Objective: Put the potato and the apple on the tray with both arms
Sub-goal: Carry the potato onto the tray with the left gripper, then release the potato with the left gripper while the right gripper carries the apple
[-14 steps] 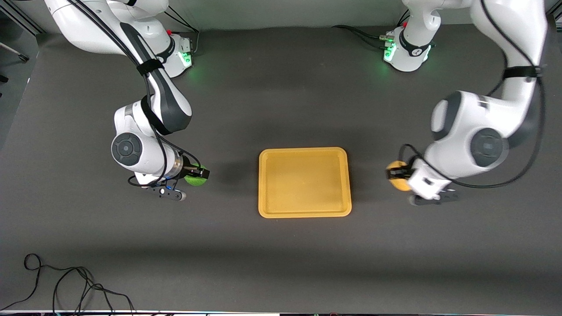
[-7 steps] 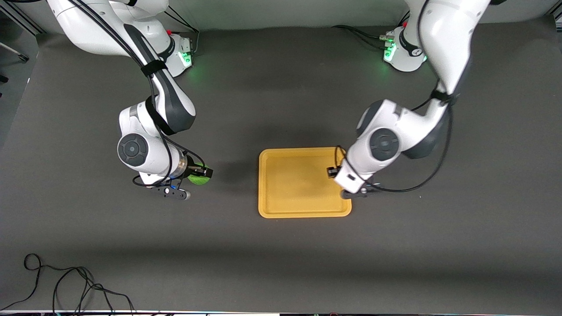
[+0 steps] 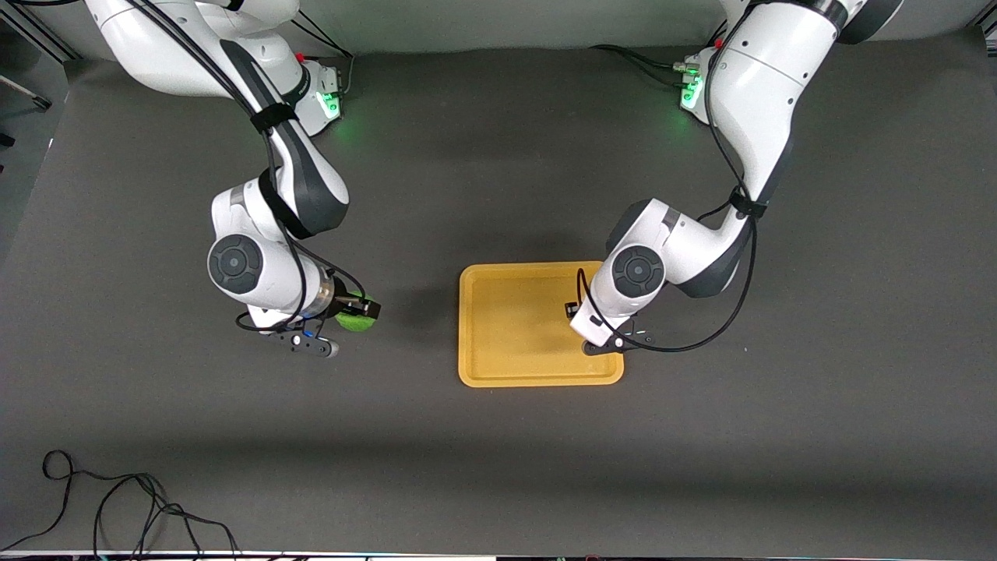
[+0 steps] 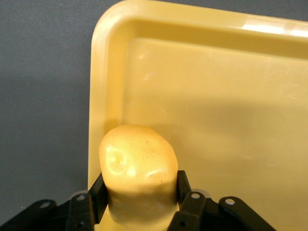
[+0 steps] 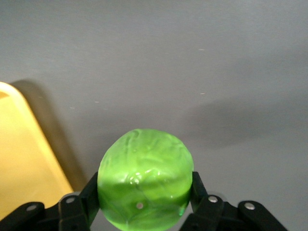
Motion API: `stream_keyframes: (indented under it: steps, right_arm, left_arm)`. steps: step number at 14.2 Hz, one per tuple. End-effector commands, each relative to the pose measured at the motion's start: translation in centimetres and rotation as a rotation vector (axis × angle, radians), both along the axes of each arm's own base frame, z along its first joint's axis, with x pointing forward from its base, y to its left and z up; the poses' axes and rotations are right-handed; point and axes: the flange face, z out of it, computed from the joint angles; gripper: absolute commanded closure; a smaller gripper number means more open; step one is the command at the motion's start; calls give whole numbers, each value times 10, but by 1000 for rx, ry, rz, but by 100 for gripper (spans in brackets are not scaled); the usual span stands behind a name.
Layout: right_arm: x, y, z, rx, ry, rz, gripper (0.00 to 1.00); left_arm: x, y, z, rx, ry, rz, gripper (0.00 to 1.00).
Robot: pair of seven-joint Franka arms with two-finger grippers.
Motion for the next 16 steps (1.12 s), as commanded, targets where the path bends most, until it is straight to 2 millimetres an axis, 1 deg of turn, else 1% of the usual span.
stream_keyframes:
  steps: [1, 2, 3, 4, 5, 6, 7, 8, 10, 11, 12, 13, 14, 15, 16]
  right_arm:
    - [10, 82, 3, 21, -20, -42, 73]
    - [15, 104, 4, 28, -33, -99, 73]
    - [18, 127, 2, 37, -40, -143, 73]
    - [20, 146, -6, 45, -40, -167, 73]
    - [16, 166, -31, 36, -26, -172, 73]
    - [5, 201, -48, 50, -43, -164, 73]
    - [2, 225, -59, 74, -72, -179, 73]
    - [2, 234, -71, 81, -75, -201, 73]
    - [1, 239, -85, 88, -75, -208, 73]
    - [-6, 248, -91, 90, -77, -194, 72]
    - [-13, 255, -100, 79, -70, -179, 71]
    - [-16, 257, -105, 71, -67, -173, 71]
    - [-17, 257, -109, 68, -63, -173, 70]
    - [-16, 256, -109, 67, -64, -173, 67]
    - [-15, 254, -109, 66, -65, -175, 56]
  left_arm:
    - [-1, -12, 2, 15, -20, -3, 0]
    - [-5, -16, 2, 22, -13, -12, 0]
    - [-3, -12, 7, 27, -10, -9, 0]
    - [-1, -6, 17, 38, -4, -8, 0]
    - [1, 4, 34, 56, 7, -4, 0]
    - [7, 22, 57, 69, 12, 10, 0]
    - [15, 46, 84, 80, 14, 35, 0]
    - [21, 70, 114, 74, 6, 19, 0]
    - [27, 128, 170, 63, 20, -14, 0]
    - [25, 153, 194, 66, 24, -39, 0]
    - [18, 173, 215, 75, 32, -77, 0]
    - [11, 191, 234, 86, 29, -117, 0]
    - [6, 218, 255, 86, 12, -133, 0]
    - [1, 252, 278, 84, -4, -154, 0]
    - [-7, 278, 299, 81, -15, -185, 0]
